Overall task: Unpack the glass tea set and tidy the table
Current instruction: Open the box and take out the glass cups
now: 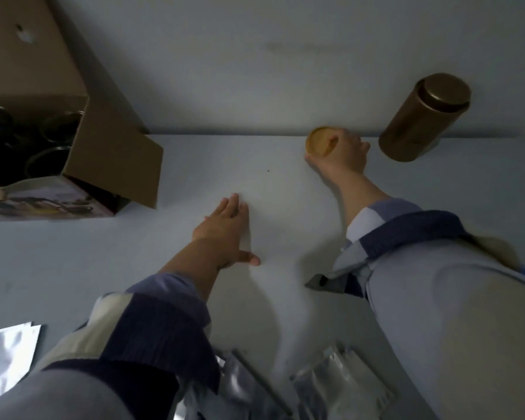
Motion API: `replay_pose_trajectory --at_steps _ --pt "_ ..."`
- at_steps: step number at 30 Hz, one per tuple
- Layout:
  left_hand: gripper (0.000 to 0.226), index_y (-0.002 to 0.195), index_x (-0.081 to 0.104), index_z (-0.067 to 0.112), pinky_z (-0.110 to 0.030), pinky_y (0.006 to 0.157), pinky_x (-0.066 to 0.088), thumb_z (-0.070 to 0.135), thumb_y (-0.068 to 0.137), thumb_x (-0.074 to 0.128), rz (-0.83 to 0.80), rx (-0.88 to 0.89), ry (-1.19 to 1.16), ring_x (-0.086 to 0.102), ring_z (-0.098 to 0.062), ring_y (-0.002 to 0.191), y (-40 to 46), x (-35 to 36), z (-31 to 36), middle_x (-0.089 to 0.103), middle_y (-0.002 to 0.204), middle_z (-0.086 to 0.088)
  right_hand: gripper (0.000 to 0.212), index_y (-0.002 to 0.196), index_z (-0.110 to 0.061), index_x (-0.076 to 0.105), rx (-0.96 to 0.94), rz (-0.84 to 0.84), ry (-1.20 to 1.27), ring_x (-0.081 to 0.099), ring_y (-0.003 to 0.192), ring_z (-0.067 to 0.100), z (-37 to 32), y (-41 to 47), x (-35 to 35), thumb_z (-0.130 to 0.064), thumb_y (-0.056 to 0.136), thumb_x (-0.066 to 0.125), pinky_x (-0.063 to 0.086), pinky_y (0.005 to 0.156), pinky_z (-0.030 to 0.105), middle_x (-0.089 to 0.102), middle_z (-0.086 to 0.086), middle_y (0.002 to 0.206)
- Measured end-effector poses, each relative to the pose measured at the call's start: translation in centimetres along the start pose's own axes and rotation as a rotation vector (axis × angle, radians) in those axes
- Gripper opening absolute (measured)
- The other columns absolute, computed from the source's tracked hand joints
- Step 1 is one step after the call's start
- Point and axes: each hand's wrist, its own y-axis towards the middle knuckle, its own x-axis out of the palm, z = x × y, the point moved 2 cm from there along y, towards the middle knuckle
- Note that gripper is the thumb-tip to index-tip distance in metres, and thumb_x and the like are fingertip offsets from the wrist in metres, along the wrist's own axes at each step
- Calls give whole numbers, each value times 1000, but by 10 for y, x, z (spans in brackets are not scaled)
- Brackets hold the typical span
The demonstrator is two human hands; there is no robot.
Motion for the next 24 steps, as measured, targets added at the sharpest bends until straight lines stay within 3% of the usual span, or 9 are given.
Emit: replay_pose_trajectory --at_steps 6,11,15,17,21,24 --pt "122 152 -11 17 -43 120 9 59 70 70 16 -6 -16 -13 -20 147 1 1 -2 -21 158 -1 69 125 -25 47 -6 -5 -51 38 123 35 3 15 11 -57 68 68 35 102 41 45 10 137" --pt "122 152 -11 17 -43 120 9 60 71 70 9 -9 -20 -14 -19 147 -1 1 -2 -21 158 0 78 133 -25 41 6 -72 -87 33 128 36 0 16 9 -59 69 68 32 107 43 37 13 143" --pt "122 151 -11 17 -44 120 9 60 70 70 3 -20 -18 -13 -19 147 0 1 -2 -21 158 0 91 143 -33 26 29 -179 -61 14 142 40 -5 8 -4 -56 69 74 22 116 47 -5 13 159" --pt "122 152 -10 16 -45 120 10 59 70 71 -1 -28 -14 -13 -20 147 1 1 -1 -20 158 -1 96 147 -34 17 27 -194 -13 7 144 40 -4 -5 -8 -53 72 74 20 117 49 -15 10 159" --pt "121 152 -7 13 -44 120 11 57 72 72 -10 10 -40 -8 -22 147 0 -2 0 -16 159 -4 101 151 -25 4 -23 -250 -98 3 145 37 -9 -47 -5 -55 79 68 20 116 50 -12 11 159" --pt "96 152 10 12 -34 117 16 37 82 70 47 36 -133 13 -24 146 0 -15 -11 8 160 -8 84 148 -21 22 -84 -304 -92 14 142 37 -27 -78 -2 -49 83 66 26 114 48 15 14 156"
